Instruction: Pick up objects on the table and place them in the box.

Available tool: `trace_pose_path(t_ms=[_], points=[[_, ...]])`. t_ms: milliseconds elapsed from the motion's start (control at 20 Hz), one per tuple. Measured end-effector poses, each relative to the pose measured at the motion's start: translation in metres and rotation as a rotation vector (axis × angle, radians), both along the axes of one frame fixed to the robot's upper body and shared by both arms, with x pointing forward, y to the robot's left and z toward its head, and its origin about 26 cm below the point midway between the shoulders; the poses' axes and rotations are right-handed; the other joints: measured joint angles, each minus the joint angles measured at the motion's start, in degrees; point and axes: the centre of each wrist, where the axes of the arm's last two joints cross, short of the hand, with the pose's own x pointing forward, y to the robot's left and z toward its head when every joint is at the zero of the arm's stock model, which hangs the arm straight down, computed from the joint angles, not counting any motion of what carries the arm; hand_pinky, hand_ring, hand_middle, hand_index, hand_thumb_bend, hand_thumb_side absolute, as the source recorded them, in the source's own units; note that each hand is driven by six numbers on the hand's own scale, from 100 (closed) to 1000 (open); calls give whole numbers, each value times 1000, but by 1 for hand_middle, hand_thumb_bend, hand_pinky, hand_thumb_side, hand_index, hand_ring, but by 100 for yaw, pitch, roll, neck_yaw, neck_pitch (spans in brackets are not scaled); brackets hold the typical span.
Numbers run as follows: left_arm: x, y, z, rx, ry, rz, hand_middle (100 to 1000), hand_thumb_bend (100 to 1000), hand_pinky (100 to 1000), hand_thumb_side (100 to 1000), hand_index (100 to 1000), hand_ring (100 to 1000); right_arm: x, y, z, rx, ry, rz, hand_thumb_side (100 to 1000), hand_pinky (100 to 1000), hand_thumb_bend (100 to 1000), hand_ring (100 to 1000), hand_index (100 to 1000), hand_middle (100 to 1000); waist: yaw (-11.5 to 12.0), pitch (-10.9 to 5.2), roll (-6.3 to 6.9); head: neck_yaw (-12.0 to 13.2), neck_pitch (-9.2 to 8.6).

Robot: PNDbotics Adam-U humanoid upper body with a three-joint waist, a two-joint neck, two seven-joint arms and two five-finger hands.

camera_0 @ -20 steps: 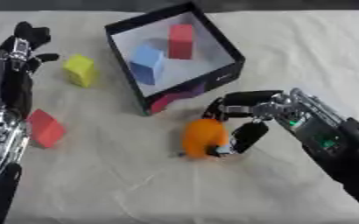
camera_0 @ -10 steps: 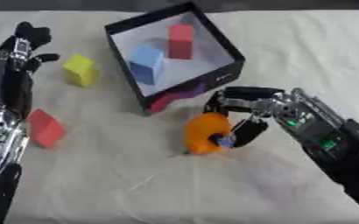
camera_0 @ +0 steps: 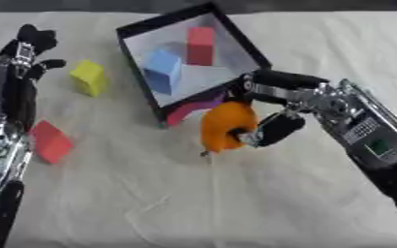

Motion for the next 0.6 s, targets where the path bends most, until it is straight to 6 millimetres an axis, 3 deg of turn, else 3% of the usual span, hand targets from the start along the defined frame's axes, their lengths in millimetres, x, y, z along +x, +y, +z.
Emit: trace_pose_path(t_ms=[400,600], points=[[0,0,0,-1,3,5,751,238,701,786,723,847,-4,-12,57,103,-193,-38,100,641,288,556,645,526,17,0,0,-1,0],[0,0,0,-3,4,8,752,236,701,787,724,848,7,-15,85,207,-295,-119,100,638,274,555,644,524,24,0,0,-25,1]])
